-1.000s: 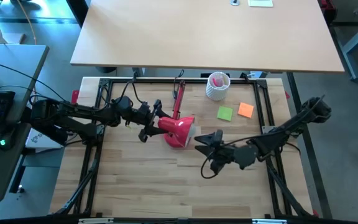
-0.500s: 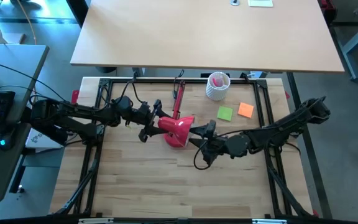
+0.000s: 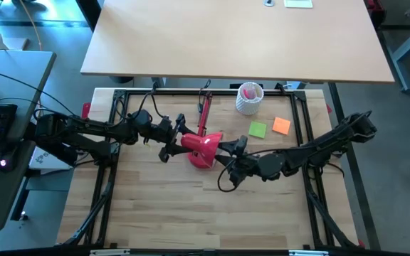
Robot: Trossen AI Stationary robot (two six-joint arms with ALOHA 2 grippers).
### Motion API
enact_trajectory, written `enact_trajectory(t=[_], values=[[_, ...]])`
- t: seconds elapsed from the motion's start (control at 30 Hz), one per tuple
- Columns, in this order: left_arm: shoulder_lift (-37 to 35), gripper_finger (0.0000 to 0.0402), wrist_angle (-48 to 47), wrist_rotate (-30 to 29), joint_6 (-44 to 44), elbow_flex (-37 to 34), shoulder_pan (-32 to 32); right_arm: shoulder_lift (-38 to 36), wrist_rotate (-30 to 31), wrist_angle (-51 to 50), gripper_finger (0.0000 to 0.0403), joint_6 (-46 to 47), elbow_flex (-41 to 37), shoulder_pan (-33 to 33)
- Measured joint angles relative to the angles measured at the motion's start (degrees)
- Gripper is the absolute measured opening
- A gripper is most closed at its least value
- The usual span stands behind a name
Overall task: Screw lightbulb
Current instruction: Insert the white lightbulb into the red lamp
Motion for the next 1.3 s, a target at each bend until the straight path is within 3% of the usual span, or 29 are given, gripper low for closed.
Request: enact_trajectory(t=[0.6, 0.73, 0.93, 1.3], values=[[0.0, 0.0251, -0.1, -0.1, 0.3, 0.0, 0.0, 0.0, -4.6, -2.1, 0.0290, 5.3, 0.0, -3.9], [0.0, 0.0251, -0.1, 0.1, 0.5, 0.0, 0.0, 0.0, -5.7, -2.1, 0.0273, 8.5, 0.0, -4.2], [0.0, 0.0251, -0.2, 0.4, 0.7, 0.0, 0.0, -0.2, -8.2, -2.3, 0.0236, 20.0, 0.0, -5.3], [-0.1, 0.0251, 0.0, 1.6, 2.1, 0.0, 0.0, 0.0, -9.9, -3.1, 0.0234, 54.3, 2.5, -5.7]])
